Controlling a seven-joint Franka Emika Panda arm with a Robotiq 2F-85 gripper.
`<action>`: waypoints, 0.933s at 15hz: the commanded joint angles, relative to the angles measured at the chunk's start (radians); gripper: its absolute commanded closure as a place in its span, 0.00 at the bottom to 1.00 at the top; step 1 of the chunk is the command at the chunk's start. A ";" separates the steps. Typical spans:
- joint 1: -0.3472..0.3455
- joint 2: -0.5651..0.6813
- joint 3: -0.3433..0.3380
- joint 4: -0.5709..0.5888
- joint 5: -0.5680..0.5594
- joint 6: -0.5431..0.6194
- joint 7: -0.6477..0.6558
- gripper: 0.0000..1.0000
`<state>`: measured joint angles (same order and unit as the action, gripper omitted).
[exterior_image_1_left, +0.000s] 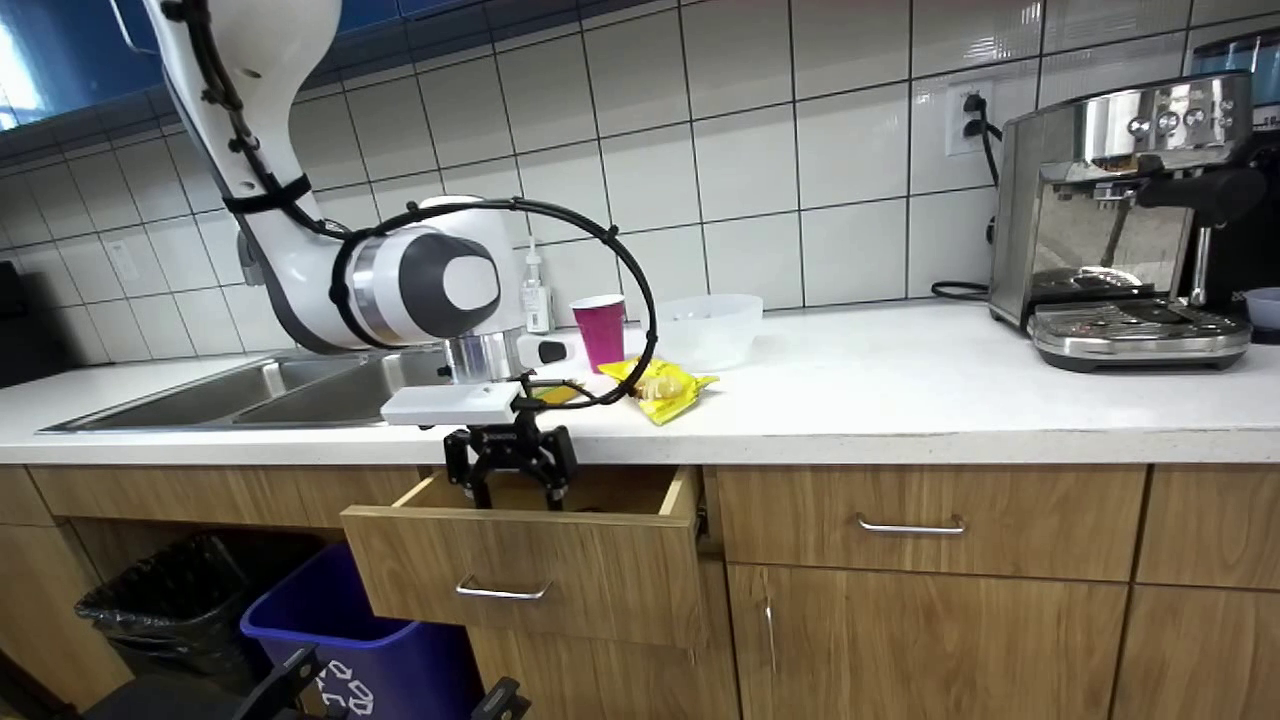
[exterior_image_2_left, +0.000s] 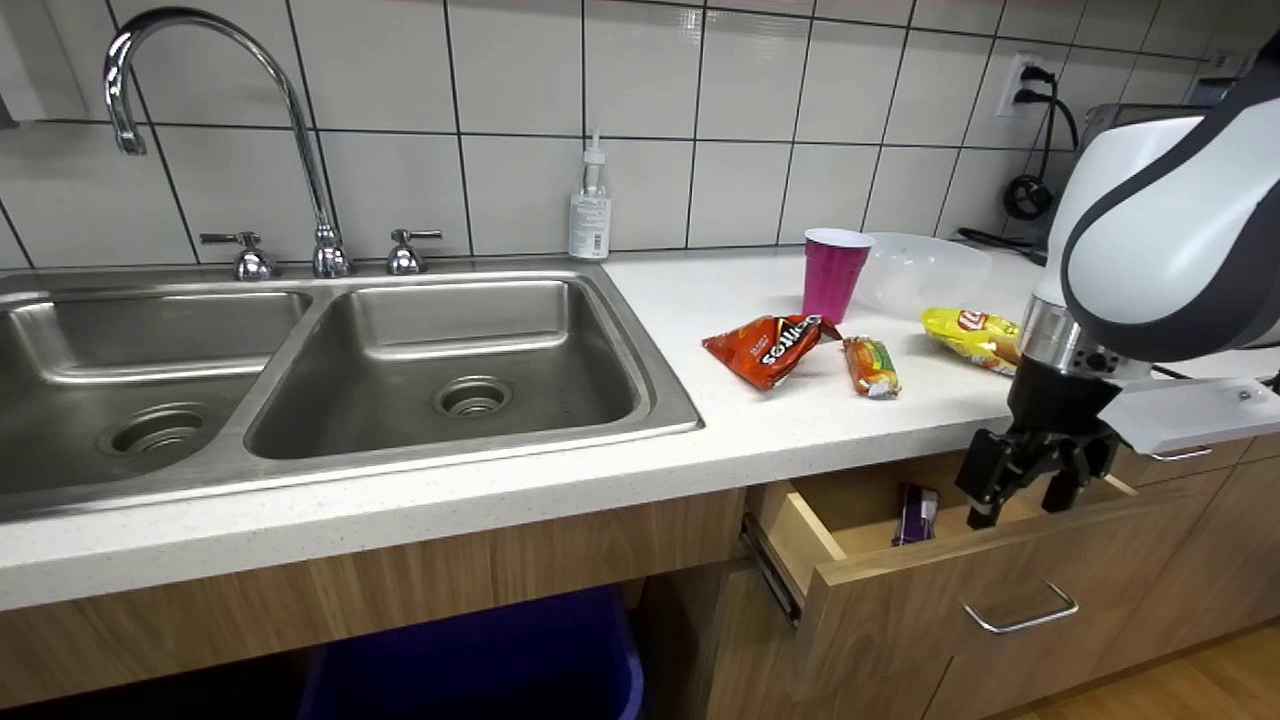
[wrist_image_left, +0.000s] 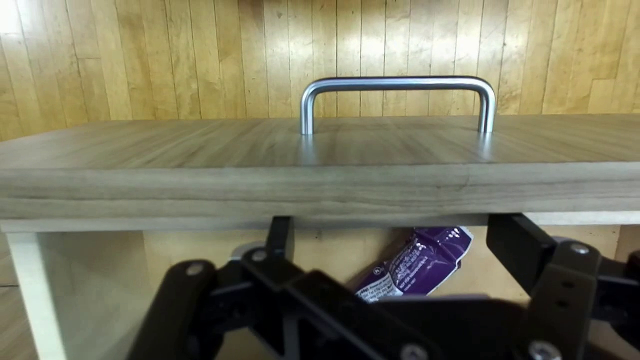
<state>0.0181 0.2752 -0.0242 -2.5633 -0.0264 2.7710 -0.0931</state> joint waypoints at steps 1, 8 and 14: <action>0.002 -0.098 0.009 -0.079 -0.010 -0.066 0.030 0.00; 0.004 -0.176 0.017 -0.153 -0.006 -0.110 0.029 0.00; 0.005 -0.243 0.031 -0.210 0.004 -0.197 0.022 0.00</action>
<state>0.0223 0.1098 -0.0076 -2.7236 -0.0261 2.6356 -0.0911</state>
